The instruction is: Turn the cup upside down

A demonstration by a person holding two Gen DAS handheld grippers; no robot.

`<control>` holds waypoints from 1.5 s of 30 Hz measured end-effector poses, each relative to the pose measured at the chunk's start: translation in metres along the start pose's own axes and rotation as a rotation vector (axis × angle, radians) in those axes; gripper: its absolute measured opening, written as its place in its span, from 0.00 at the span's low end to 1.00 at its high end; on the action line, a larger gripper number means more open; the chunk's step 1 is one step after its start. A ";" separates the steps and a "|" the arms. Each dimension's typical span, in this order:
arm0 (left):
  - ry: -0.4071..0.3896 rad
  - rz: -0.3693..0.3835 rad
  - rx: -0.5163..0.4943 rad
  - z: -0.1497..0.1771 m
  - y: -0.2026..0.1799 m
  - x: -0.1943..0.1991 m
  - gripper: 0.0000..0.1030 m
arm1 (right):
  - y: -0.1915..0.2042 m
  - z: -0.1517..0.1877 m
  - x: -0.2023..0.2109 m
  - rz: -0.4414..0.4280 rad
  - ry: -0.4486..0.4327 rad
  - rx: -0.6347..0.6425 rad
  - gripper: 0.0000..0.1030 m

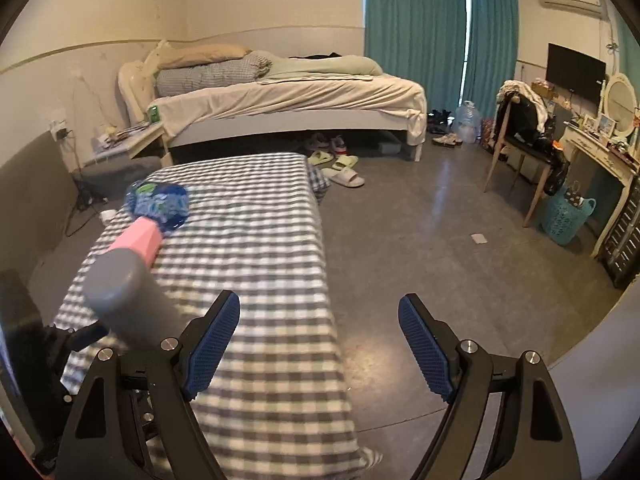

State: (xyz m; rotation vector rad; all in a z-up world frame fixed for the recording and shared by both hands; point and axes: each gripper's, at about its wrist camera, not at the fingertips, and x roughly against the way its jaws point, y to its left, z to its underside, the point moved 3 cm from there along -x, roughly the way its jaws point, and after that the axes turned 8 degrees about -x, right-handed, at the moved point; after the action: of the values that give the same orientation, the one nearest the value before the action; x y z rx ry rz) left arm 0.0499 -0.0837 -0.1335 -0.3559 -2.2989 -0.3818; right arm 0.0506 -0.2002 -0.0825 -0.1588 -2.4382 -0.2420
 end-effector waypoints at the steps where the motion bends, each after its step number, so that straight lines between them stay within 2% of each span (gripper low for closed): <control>1: -0.008 0.002 0.007 0.001 0.002 0.006 0.80 | 0.003 0.003 0.004 0.004 -0.002 0.013 0.80; 9: -0.135 -0.017 0.099 -0.002 0.033 0.071 0.80 | 0.033 0.013 0.038 -0.055 -0.027 0.071 0.80; 13: -0.202 -0.062 0.146 -0.014 0.049 0.099 0.80 | 0.046 0.013 0.056 -0.112 -0.071 0.093 0.80; 15: -0.250 -0.087 0.164 -0.020 0.054 0.112 0.83 | 0.050 0.013 0.060 -0.136 -0.088 0.097 0.80; 16: -0.270 -0.103 0.173 -0.021 0.057 0.116 0.89 | 0.050 0.014 0.061 -0.141 -0.096 0.099 0.80; 18: -0.324 -0.144 0.194 -0.018 0.064 0.124 0.90 | 0.050 0.017 0.060 -0.146 -0.110 0.096 0.80; 20: -0.345 -0.159 0.214 -0.014 0.067 0.124 0.90 | 0.047 0.022 0.057 -0.153 -0.111 0.080 0.80; 23: -0.342 -0.149 0.238 -0.005 0.070 0.115 0.90 | 0.044 0.031 0.048 -0.158 -0.100 0.067 0.80; 29: -0.281 -0.174 0.232 0.011 0.071 0.094 0.90 | 0.044 0.040 0.037 -0.156 -0.078 0.077 0.80; 31: -0.271 -0.171 0.236 0.014 0.072 0.091 0.90 | 0.044 0.039 0.037 -0.172 -0.075 0.073 0.84; 33: -0.268 -0.172 0.245 0.016 0.074 0.090 0.91 | 0.045 0.039 0.037 -0.170 -0.078 0.069 0.94; 36: -0.270 -0.174 0.257 0.018 0.076 0.092 0.99 | 0.044 0.039 0.036 -0.171 -0.076 0.069 0.95; 39: -0.264 -0.184 0.263 0.020 0.079 0.093 1.00 | 0.043 0.039 0.036 -0.160 -0.082 0.065 1.00; 45: -0.263 -0.181 0.269 0.021 0.080 0.093 1.00 | 0.042 0.038 0.040 -0.162 -0.093 0.048 1.00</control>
State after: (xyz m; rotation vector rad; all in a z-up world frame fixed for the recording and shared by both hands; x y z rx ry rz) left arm 0.0033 0.0101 -0.0668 -0.0646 -2.6094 -0.1148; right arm 0.0039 -0.1488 -0.0805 0.0499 -2.5502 -0.2523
